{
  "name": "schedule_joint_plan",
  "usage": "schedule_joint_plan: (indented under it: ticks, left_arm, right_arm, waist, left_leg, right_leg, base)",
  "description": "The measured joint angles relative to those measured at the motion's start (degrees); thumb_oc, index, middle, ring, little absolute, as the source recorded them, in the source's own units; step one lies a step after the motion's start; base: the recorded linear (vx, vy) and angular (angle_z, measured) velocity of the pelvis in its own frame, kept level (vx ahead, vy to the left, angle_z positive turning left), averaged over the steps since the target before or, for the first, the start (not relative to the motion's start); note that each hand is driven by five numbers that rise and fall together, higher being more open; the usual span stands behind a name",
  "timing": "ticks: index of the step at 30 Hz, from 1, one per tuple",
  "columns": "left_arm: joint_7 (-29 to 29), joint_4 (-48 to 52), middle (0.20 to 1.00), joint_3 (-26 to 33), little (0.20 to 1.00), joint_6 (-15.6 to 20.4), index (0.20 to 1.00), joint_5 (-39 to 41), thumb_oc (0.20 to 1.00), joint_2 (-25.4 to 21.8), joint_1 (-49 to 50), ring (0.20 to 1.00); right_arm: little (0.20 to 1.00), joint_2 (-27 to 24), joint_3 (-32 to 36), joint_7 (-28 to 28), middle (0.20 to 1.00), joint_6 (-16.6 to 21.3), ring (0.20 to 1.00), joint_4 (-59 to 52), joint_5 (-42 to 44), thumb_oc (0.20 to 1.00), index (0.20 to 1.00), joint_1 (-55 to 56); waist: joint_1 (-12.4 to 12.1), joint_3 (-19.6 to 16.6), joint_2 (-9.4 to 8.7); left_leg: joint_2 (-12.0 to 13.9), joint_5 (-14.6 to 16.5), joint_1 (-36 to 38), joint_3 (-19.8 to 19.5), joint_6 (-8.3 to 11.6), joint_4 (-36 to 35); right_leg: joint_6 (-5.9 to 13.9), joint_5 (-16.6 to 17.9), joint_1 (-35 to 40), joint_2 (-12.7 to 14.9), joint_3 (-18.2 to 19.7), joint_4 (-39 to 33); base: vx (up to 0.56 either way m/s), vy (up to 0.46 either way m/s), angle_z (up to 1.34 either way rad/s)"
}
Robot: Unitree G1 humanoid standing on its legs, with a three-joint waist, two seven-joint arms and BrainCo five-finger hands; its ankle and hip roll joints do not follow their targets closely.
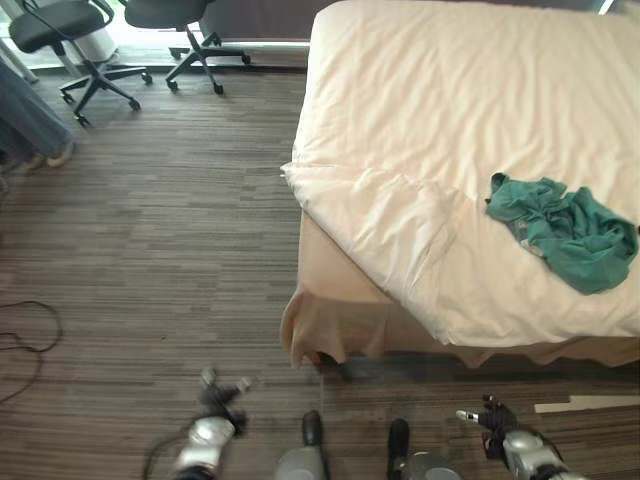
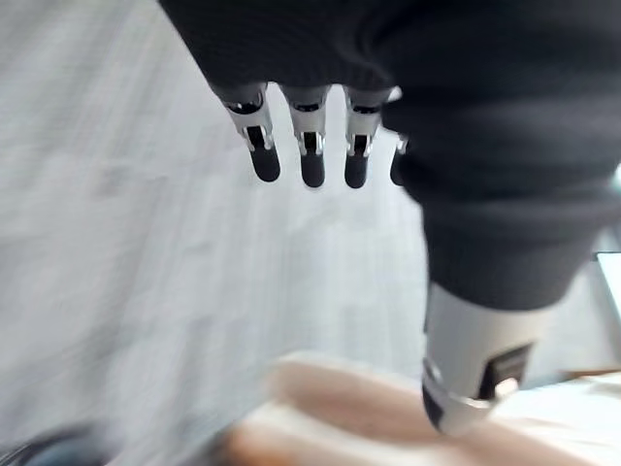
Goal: Tidy up the quilt and then pick up the clothes from the bed and put them into the laundry hamper.
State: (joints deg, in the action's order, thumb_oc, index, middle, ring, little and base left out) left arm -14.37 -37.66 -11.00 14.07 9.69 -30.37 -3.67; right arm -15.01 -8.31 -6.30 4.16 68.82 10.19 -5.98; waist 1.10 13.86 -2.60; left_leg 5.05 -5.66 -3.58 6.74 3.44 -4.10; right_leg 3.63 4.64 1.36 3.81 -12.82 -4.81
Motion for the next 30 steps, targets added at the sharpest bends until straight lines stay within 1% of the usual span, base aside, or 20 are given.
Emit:
schedule_joint_plan:
  ticks: [1, 2, 3, 4, 5, 6, 7, 9, 10, 11, 13, 15, 17, 20, 22, 23, 24, 26, 28, 30]
  left_arm:
    - [-1.6, 7.5, 1.000, 0.7, 1.000, -1.5, 1.000, -3.2, 1.000, -4.7, -1.6, 1.000]
    - [-1.8, 21.2, 1.000, 1.7, 1.000, -2.7, 1.000, -6.8, 1.000, -9.4, -0.7, 1.000]
    - [-1.8, 26.2, 1.000, 2.0, 1.000, -1.5, 1.000, -9.3, 1.000, -10.7, -0.6, 1.000]
    - [-2.0, 29.4, 1.000, 3.3, 1.000, 1.1, 1.000, -13.6, 1.000, -11.3, -4.0, 1.000]
    - [-2.5, 30.2, 1.000, 3.8, 1.000, 1.2, 1.000, -15.1, 1.000, -11.2, -6.7, 1.000]
    - [-3.3, 31.8, 1.000, 0.4, 1.000, 1.0, 1.000, -18.8, 1.000, -12.6, -11.6, 1.000]
    - [-3.4, 32.2, 1.000, -0.8, 1.000, 1.4, 1.000, -20.6, 1.000, -12.7, -13.2, 1.000]
    - [-3.7, 33.2, 1.000, -3.0, 1.000, 1.4, 1.000, -24.7, 1.000, -10.5, -18.9, 1.000]
    - [-4.0, 33.2, 1.000, -7.2, 1.000, 0.6, 1.000, -26.8, 1.000, -9.4, -24.6, 1.000]
    - [-4.1, 32.2, 1.000, -10.5, 1.000, 0.4, 1.000, -29.1, 1.000, -8.7, -29.7, 1.000]
    - [-4.1, 27.8, 1.000, -15.4, 1.000, -0.8, 1.000, -31.8, 1.000, -7.1, -38.1, 1.000]
    - [-4.2, 20.6, 1.000, -18.1, 1.000, -3.3, 1.000, -33.2, 1.000, -3.2, -44.8, 1.000]
    - [-4.0, 13.2, 1.000, -20.7, 1.000, -5.7, 1.000, -33.3, 1.000, -0.8, -49.4, 1.000]
    - [-3.9, 1.9, 1.000, -26.9, 1.000, -10.0, 1.000, -35.6, 1.000, 0.3, -58.4, 1.000]
    - [-3.9, -3.7, 1.000, -28.3, 1.000, -12.3, 1.000, -38.1, 1.000, 0.3, -62.2, 1.000]
    - [-4.0, -9.0, 1.000, -27.8, 1.000, -14.9, 1.000, -38.8, 1.000, 0.6, -64.0, 1.000]
    - [-3.8, -12.4, 0.639, -27.8, 0.639, -16.6, 0.639, -39.6, 0.639, 0.5, -64.1, 0.639]
    - [-3.1, -17.8, 0.200, -28.1, 0.200, -18.2, 0.200, -40.2, 0.200, 0.5, -64.1, 0.200]
    - [-2.4, -18.1, 0.200, -28.7, 0.200, -18.3, 0.200, -40.3, 0.200, 0.3, -63.5, 0.200]
    - [-0.5, -13.9, 0.200, -29.9, 0.200, -16.5, 0.200, -42.6, 0.200, -1.4, -59.2, 0.200]
  right_arm:
    - [1.000, 0.1, -1.2, -0.5, 1.000, -0.2, 1.000, 0.4, 0.0, 1.000, 1.000, 2.0]
    - [1.000, 0.7, -1.1, -0.5, 1.000, 0.1, 1.000, -0.9, -0.1, 1.000, 1.000, 4.4]
    - [1.000, 0.9, -1.1, -0.4, 1.000, 0.5, 1.000, -1.2, -0.1, 1.000, 1.000, 5.0]
    - [1.000, 0.9, -1.0, -0.4, 1.000, 0.6, 1.000, -0.8, -0.2, 1.000, 1.000, 6.0]
    - [1.000, 0.8, -1.3, -0.4, 1.000, 0.6, 1.000, -0.5, -0.2, 1.000, 1.000, 6.5]
    - [1.000, 0.7, -1.3, -0.3, 1.000, 0.4, 1.000, -0.3, -0.9, 1.000, 1.000, 5.7]
    - [1.000, 0.7, -1.2, -0.1, 1.000, 0.4, 1.000, -0.3, -1.2, 1.000, 1.000, 5.4]
    - [1.000, 0.9, -2.5, 0.0, 1.000, 0.4, 1.000, -1.7, -1.4, 1.000, 1.000, 4.4]
    - [1.000, 1.2, -3.6, -0.1, 1.000, 0.4, 1.000, -2.5, -1.5, 1.000, 1.000, 3.6]
    - [1.000, 2.1, -3.9, 0.0, 1.000, 0.1, 1.000, -2.5, -2.1, 1.000, 1.000, 2.4]
    - [1.000, 2.7, -5.1, 0.1, 1.000, -0.2, 1.000, -2.6, -3.1, 1.000, 1.000, 0.6]
    - [1.000, 2.8, -5.9, -0.1, 1.000, -0.4, 1.000, -2.8, -3.5, 1.000, 1.000, -1.0]
    - [1.000, 2.7, -6.1, -0.5, 1.000, -0.7, 1.000, -2.9, -3.5, 1.000, 1.000, -1.7]
    - [1.000, 2.6, -6.5, -1.1, 1.000, -0.5, 1.000, -3.3, -3.4, 1.000, 1.000, -2.3]
    - [1.000, 2.3, -7.3, -1.2, 1.000, -0.5, 1.000, -3.3, -3.3, 1.000, 1.000, -3.2]
    - [1.000, 2.1, -8.0, -1.2, 1.000, -0.5, 1.000, -3.8, -3.3, 1.000, 1.000, -4.1]
    - [1.000, 2.1, -8.0, -1.2, 1.000, -0.4, 1.000, -3.9, -3.3, 1.000, 1.000, -4.4]
    - [1.000, 1.8, -8.0, -1.2, 1.000, -0.3, 1.000, -4.8, -2.6, 1.000, 1.000, -4.6]
    - [1.000, 1.5, -7.9, -1.2, 1.000, -0.2, 1.000, -4.8, -2.3, 1.000, 1.000, -4.6]
    - [1.000, 0.8, -8.0, -1.1, 1.000, -0.3, 1.000, -4.6, -2.2, 1.000, 1.000, -4.9]
  waist:
    - [-0.1, -0.1, -0.25]
    - [-0.2, 0.0, -0.27]
    - [-0.3, 0.0, -0.20]
    - [-0.5, -0.1, 0.61]
    - [0.1, -0.2, 0.82]
    - [0.1, -0.3, 1.81]
    - [0.1, -0.4, 2.22]
    - [2.3, -0.3, 2.47]
    - [2.7, -0.4, 2.39]
    - [3.6, -0.4, 2.11]
    - [4.0, -0.4, 2.04]
    - [7.6, -0.4, 2.01]
    - [9.9, -0.4, 2.23]
    - [10.8, 0.7, 2.52]
    - [11.1, 2.4, 2.66]
    - [11.3, 4.3, 2.75]
    - [11.4, 5.5, 2.76]
    - [11.6, 7.3, 2.63]
    - [11.3, 8.2, 2.58]
    - [11.3, 8.5, 2.32]
  left_leg:
    - [-0.3, -0.4, 0.2, -0.6, -0.02, -0.6]
    - [-0.5, -0.1, 0.3, -0.7, 0.26, -0.9]
    - [-0.7, -0.1, 0.4, -0.7, 0.24, -0.9]
    - [-1.0, 0.0, 0.7, -0.4, 0.19, -0.9]
    - [-1.2, 0.1, 0.9, 0.0, 0.09, -0.9]
    - [-1.2, 0.2, 0.0, 0.9, 0.00, -0.9]
    - [-1.2, 0.1, -0.8, 1.2, 0.04, -0.9]
    - [-1.2, -0.2, -1.9, 2.9, -0.06, -0.7]
    - [-1.0, -0.4, -3.0, 4.3, -0.13, -0.8]
    - [-0.9, -0.4, -4.0, 5.9, -0.08, -0.7]
    - [-0.9, -0.5, -5.6, 8.0, -0.17, -0.9]
    - [-1.3, -1.0, -6.5, 9.9, -1.14, -0.7]
    - [-1.2, -1.1, -6.9, 10.2, -1.25, -0.6]
    - [-0.6, -1.2, -9.0, 10.2, -1.25, -0.5]
    - [-0.4, -1.3, -9.4, 10.0, -1.21, -0.5]
    - [-0.3, -1.3, -9.3, 10.0, -1.20, -0.5]
    - [-0.2, -1.3, -9.4, 10.0, -1.19, -0.5]
    - [-0.1, -1.3, -9.3, 9.7, -1.17, -0.5]
    - [-0.1, -1.4, -9.3, 9.4, -1.15, -0.5]
    - [-0.2, -1.3, -7.5, 8.8, -1.14, -0.5]
  right_leg:
    - [0.38, 0.1, 0.0, 0.3, 0.0, -0.3]
    - [0.71, 0.1, 0.1, 0.5, 0.0, -0.3]
    - [0.95, 0.1, 0.2, 0.6, 0.1, -0.3]
    - [1.41, -0.3, 0.4, 1.0, 0.5, -0.3]
    - [1.54, -0.8, -0.1, 1.3, 0.9, -0.3]
    - [2.23, -0.7, -1.2, 1.5, 1.5, -0.3]
    - [2.69, -0.4, -1.8, 1.5, 1.8, -0.3]
    - [3.17, 0.1, -4.1, 1.8, 2.8, -0.3]
    - [3.22, 0.4, -5.8, 1.8, 4.1, -0.3]
    - [3.29, 0.4, -7.7, 1.9, 4.8, -0.3]
    - [3.48, 1.6, -10.1, 2.3, 5.5, -0.3]
    - [3.87, 3.9, -12.1, 2.9, 5.7, -0.2]
    - [3.42, 4.4, -13.1, 2.8, 6.3, 0.1]
    - [2.89, 4.7, -15.3, 2.2, 6.4, 0.1]
    - [2.89, 4.7, -15.5, 2.0, 6.2, 0.1]
    - [2.89, 4.7, -15.6, 1.9, 6.3, 0.1]
    - [2.88, 4.7, -15.6, 1.8, 6.3, 0.1]
    - [2.87, 4.7, -15.3, 1.7, 5.8, 0.1]
    - [2.86, 4.7, -15.0, 1.7, 5.2, 0.1]
    - [2.71, 4.6, -13.0, 1.9, 4.6, 0.1]
  base:
    - [0.09, -0.041, 0.07]
    - [0.07, -0.031, 0.06]
    - [0.05, 0.000, -0.03]
    - [0.03, 0.022, -0.09]
    - [0.03, 0.022, -0.20]
    - [-0.01, 0.029, -0.23]
    - [-0.04, 0.057, -0.39]
    - [-0.05, 0.066, -0.40]
    - [-0.05, 0.045, -0.55]
    - [-0.04, 0.045, -0.66]
    - [-0.04, 0.022, -0.70]
    - [-0.06, 0.015, -0.50]
    - [-0.08, -0.018, -0.20]
    - [-0.06, -0.036, -0.07]
    - [-0.06, -0.045, 0.01]
    - [-0.05, -0.074, -0.02]
    - [-0.05, -0.073, -0.03]
    - [-0.03, -0.050, 0.07]
    - [0.01, -0.028, 0.14]
    - [0.06, 0.054, 0.15]
